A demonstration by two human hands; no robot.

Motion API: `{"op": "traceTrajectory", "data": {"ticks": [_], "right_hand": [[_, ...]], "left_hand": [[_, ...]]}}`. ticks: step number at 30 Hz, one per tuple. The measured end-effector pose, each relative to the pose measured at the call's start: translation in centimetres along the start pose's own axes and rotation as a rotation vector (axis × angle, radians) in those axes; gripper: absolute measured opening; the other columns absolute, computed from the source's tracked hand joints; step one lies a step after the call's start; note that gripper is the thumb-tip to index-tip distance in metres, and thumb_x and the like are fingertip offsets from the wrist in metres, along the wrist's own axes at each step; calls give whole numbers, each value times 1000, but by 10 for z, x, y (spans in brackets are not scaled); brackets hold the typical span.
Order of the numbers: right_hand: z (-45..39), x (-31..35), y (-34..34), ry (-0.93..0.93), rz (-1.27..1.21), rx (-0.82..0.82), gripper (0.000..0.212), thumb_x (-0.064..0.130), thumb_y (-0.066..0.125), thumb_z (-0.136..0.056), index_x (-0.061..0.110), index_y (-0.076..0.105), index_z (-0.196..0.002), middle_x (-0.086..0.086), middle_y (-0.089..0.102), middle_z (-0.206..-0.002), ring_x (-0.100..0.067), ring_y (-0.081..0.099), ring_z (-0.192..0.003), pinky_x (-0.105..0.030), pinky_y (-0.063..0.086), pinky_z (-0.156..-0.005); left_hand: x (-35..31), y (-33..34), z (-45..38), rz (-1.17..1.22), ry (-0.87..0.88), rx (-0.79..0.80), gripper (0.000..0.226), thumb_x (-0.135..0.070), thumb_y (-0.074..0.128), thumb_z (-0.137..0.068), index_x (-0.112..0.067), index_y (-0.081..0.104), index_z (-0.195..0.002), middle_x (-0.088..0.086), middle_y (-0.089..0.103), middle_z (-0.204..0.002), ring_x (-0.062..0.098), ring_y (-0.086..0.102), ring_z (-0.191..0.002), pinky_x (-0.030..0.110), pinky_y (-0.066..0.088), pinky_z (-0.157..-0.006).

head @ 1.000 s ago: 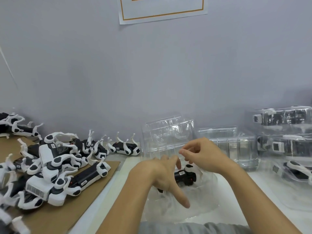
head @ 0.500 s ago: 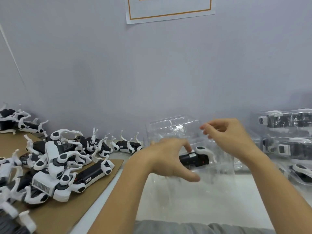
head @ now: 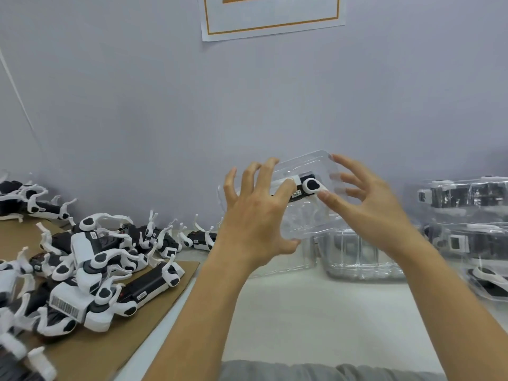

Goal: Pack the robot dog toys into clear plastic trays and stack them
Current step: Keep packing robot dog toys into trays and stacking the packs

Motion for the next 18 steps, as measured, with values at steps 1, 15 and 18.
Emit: {"op": "traceTrajectory", "data": {"ticks": [1, 15, 18], "right_hand": [[0, -1, 1, 0, 2, 1, 62, 45, 74, -81, 54, 46, -135, 29, 55, -112, 12, 56, -104, -7, 46, -68], [-2, 0, -3, -37, -97, -158, 32, 43, 54, -98, 38, 61, -129, 6, 67, -116, -8, 64, -109, -35, 52, -96], [1, 2, -9, -10, -198, -203, 38, 51, 37, -102, 37, 64, -126, 7, 67, -119, -9, 63, -111, -37, 50, -93]], "left_hand": [[1, 1, 0, -13, 4, 7, 85, -53, 88, -56, -24, 53, -127, 9, 24, -159, 33, 19, -144, 52, -4, -116], [15, 1, 4, 365, -152, -48, 80, -68, 72, -55, -31, 59, -124, 1, 34, -154, 18, 29, -140, 42, 11, -115], [24, -3, 6, 554, -231, -89, 72, -66, 73, -56, -35, 62, -119, -9, 43, -146, 8, 37, -135, 38, 22, -115]]}}
Point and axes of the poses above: each hand's wrist, its own z-axis away from the middle knuckle, its own y-axis out of the palm, x = y × z, the point moved 5 cm from there along -z, towards the middle knuckle
